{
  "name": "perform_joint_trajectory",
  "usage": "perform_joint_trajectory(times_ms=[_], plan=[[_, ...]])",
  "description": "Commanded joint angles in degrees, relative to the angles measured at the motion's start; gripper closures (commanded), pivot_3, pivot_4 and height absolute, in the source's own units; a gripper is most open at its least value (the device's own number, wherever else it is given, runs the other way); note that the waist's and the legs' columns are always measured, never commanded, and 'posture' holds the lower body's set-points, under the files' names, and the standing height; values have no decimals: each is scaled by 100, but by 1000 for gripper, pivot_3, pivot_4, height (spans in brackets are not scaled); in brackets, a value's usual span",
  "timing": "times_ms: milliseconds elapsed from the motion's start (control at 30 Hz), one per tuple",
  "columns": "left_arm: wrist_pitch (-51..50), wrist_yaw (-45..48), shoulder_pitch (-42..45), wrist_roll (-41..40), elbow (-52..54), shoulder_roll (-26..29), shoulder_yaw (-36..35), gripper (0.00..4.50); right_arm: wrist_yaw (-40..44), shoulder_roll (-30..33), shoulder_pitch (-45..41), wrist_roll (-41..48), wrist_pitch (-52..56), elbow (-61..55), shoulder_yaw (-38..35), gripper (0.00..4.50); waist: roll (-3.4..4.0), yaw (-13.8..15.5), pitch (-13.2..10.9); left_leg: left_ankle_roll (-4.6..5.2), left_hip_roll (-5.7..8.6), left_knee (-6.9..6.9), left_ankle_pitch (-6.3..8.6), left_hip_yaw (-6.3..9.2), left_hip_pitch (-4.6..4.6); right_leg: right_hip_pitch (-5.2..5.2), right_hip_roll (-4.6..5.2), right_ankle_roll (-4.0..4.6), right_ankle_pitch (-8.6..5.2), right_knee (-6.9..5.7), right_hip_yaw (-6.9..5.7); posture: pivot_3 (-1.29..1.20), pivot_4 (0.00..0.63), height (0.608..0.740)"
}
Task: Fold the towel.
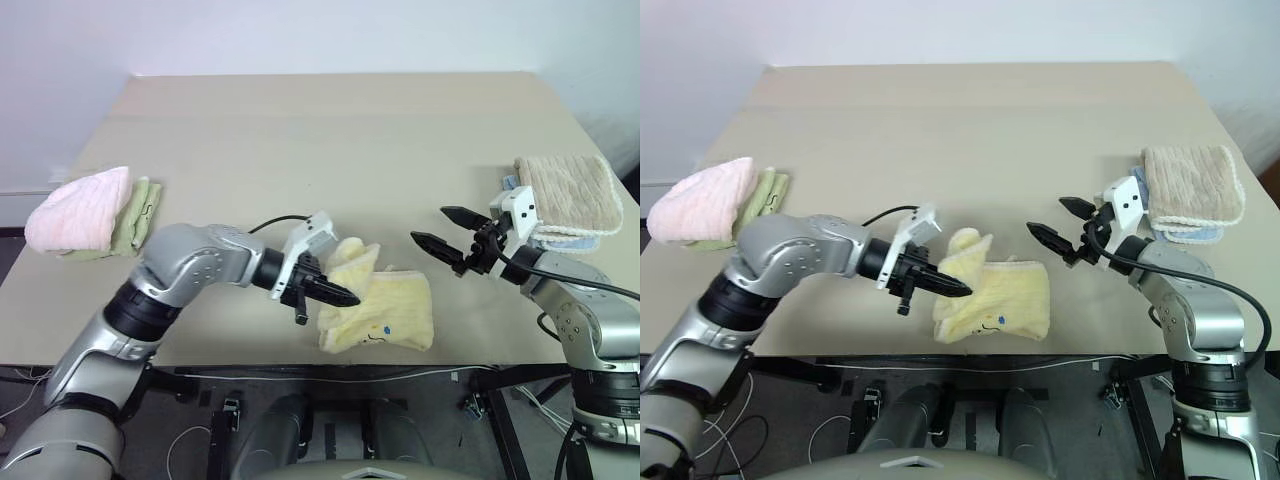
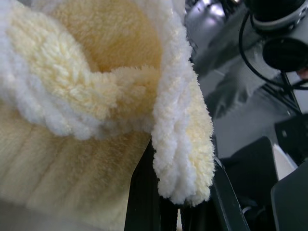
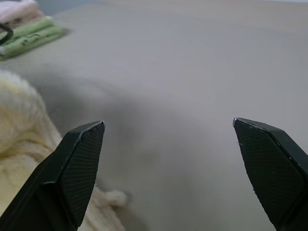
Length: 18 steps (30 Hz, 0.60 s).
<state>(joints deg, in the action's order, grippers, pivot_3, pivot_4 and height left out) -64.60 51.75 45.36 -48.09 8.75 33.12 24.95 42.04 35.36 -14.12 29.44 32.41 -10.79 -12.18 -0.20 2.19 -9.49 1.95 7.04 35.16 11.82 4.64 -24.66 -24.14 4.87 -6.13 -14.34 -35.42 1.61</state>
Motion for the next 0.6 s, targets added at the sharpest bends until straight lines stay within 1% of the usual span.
perform_joint_trajectory(times_ms=[33, 200, 333, 400, 500, 600], plan=[[188, 384, 197, 289, -8, -139, 152, 4489, -105, 42, 51, -1, -110, -149, -192, 0, 0, -6, 0, -3, -1, 0, -3, 0, 0, -2, -1, -2, 1, -2, 1, 0, 150, 740], [83, 653, 411, 392, -215, -610, 184, 4489, -161, 122, 235, -58, -172, -189, -207, 0, -1, 11, 0, -5, -3, 8, -6, 5, 0, 1, -2, -1, 1, -13, -5, 0, 150, 740], [353, 1166, 419, 653, -236, -658, 419, 4489, -195, 135, 279, -25, -176, -207, -272, 0, 0, -15, 0, -5, -2, 14, -6, 4, 1, 5, -3, -1, 0, -15, -4, 0, 150, 740], [382, 1029, 459, 945, -476, -765, 544, 4489, -200, 159, 308, -26, -188, -216, -300, 0, 0, -5, 0, -6, -3, 13, -8, 4, 1, 1, -5, -1, 1, -21, -4, 0, 150, 740], [432, 1204, 432, 1137, -587, -749, 643, 3759, -197, 206, 355, -99, -240, -180, -312, 0, -1, -2, -1, -10, -3, 14, -12, 5, 1, -5, -5, -1, 1, -36, -3, 0, 150, 740], [336, 1106, 371, 1109, -682, -945, 445, 2738, -179, 220, 404, -118, -276, -172, -323, 0, -1, -3, -1, -11, -3, 18, -13, 5, 1, -7, -5, 0, 0, -44, -3, 0, 150, 740]])
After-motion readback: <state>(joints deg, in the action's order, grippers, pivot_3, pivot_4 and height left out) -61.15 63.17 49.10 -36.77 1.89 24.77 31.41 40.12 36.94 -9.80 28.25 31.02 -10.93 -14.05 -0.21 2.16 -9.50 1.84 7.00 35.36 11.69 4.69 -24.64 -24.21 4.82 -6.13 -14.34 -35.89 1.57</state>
